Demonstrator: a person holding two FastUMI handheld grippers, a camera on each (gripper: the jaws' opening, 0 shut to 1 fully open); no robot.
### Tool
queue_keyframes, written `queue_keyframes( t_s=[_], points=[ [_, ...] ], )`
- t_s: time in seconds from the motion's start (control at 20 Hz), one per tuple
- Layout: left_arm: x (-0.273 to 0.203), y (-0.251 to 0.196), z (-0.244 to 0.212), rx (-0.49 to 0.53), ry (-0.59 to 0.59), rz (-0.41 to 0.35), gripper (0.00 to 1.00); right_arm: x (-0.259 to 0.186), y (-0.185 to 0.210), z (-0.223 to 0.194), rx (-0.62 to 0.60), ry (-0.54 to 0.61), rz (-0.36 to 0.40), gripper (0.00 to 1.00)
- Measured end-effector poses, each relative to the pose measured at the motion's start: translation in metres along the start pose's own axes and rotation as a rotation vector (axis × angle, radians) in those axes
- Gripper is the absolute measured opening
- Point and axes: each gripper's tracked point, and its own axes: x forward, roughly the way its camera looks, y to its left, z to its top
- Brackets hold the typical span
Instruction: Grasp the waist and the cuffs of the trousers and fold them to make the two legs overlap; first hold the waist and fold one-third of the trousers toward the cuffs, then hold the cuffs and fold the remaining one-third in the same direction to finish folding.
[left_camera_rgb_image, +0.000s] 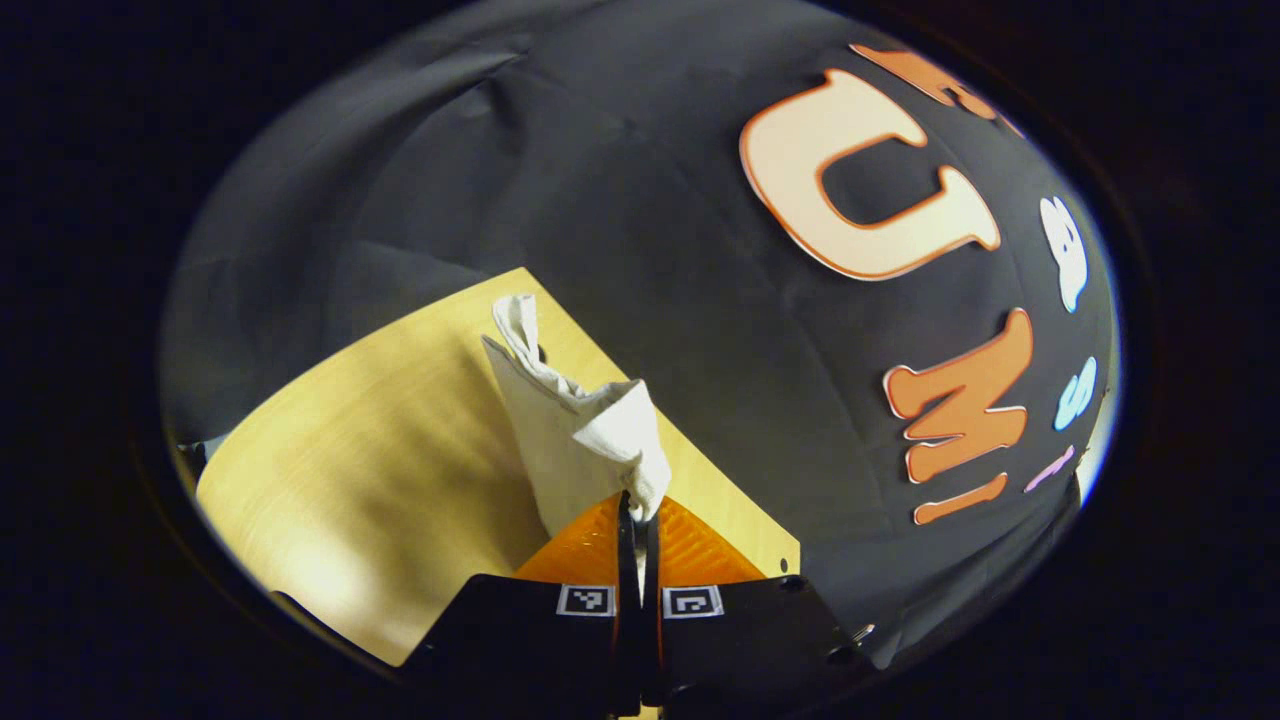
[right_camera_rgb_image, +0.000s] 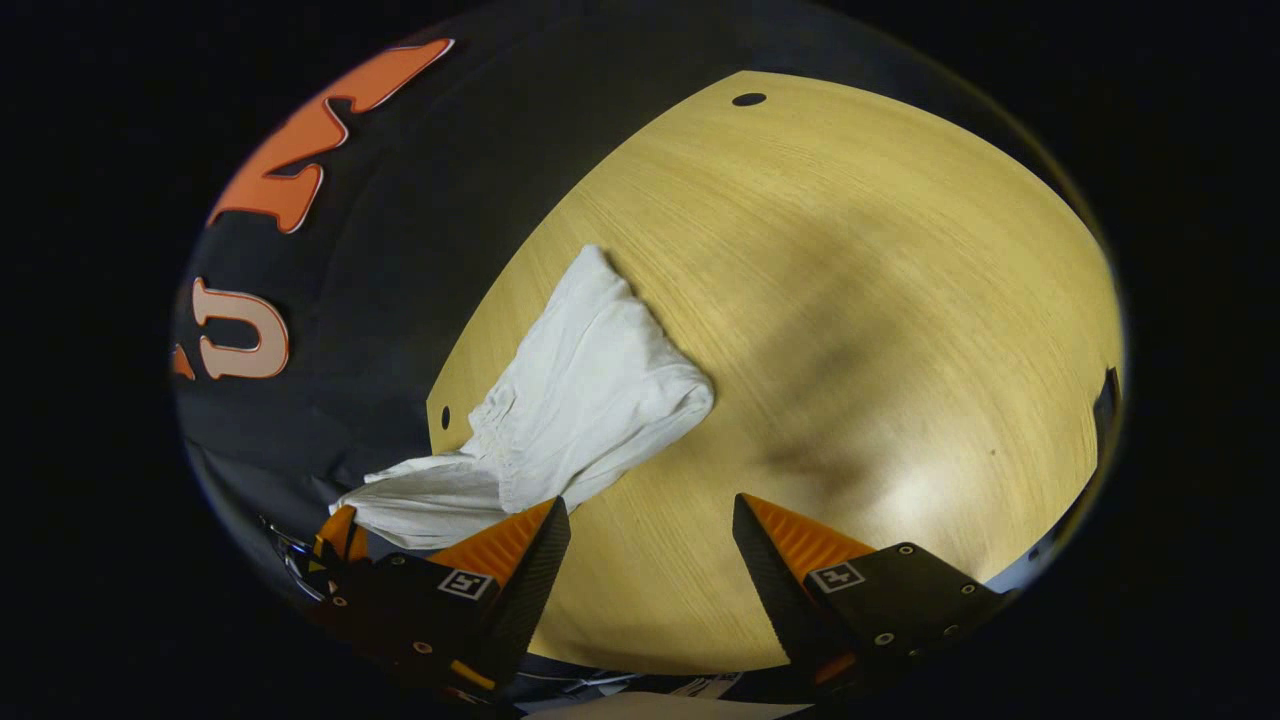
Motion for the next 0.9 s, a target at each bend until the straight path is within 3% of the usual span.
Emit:
queue_keyframes(
  t_s=[0.55, 0.9],
  points=[
    [0.079, -0.144, -0.11, 0.111, 0.121, -0.07, 0.04, -0.021, -0.088, 0.063, 0.1, -0.005, 0.004, 0.99],
    [0.132, -0.187, -0.214, 0.172, 0.296, -0.079, 0.04, -0.03, -0.126, 0.082, 0.157, 0.006, 0.0, 0.98]
  ],
)
